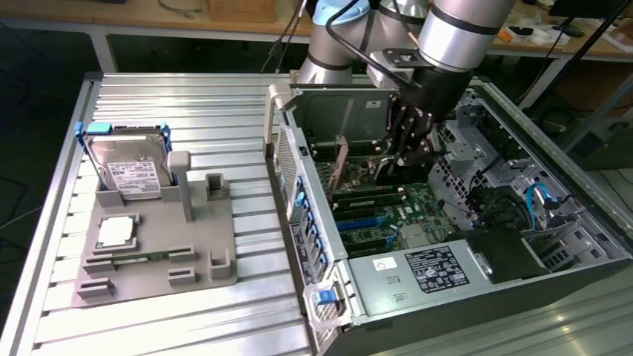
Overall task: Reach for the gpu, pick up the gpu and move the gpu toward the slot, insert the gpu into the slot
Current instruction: 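Insert the gpu into the slot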
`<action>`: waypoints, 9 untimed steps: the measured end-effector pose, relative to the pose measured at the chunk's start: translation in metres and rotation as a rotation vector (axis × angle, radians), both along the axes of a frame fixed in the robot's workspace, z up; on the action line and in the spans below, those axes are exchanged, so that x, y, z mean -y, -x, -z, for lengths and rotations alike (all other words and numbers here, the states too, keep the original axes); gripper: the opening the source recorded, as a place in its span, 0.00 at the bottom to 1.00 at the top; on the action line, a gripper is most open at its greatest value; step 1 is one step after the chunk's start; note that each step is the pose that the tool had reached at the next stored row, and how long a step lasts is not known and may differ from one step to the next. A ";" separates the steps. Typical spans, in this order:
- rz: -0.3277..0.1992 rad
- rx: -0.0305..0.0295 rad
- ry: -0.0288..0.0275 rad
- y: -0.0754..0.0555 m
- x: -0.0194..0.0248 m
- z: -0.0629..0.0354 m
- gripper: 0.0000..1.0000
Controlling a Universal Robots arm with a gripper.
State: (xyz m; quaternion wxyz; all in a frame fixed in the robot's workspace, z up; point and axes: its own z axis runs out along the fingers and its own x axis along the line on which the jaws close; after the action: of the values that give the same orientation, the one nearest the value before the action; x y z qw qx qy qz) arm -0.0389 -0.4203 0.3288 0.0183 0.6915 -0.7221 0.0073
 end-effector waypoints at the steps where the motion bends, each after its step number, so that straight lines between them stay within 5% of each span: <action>1: 0.000 0.0001 -0.0040 0.000 0.0003 0.0008 0.27; 3: 0.000 0.0002 -0.0095 0.001 0.0013 0.0025 0.27; 9: 0.000 0.0006 -0.0099 0.001 0.0103 0.0097 0.27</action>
State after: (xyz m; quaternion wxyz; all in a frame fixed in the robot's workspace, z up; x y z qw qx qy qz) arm -0.0403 -0.4306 0.3191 0.0147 0.6916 -0.7221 0.0039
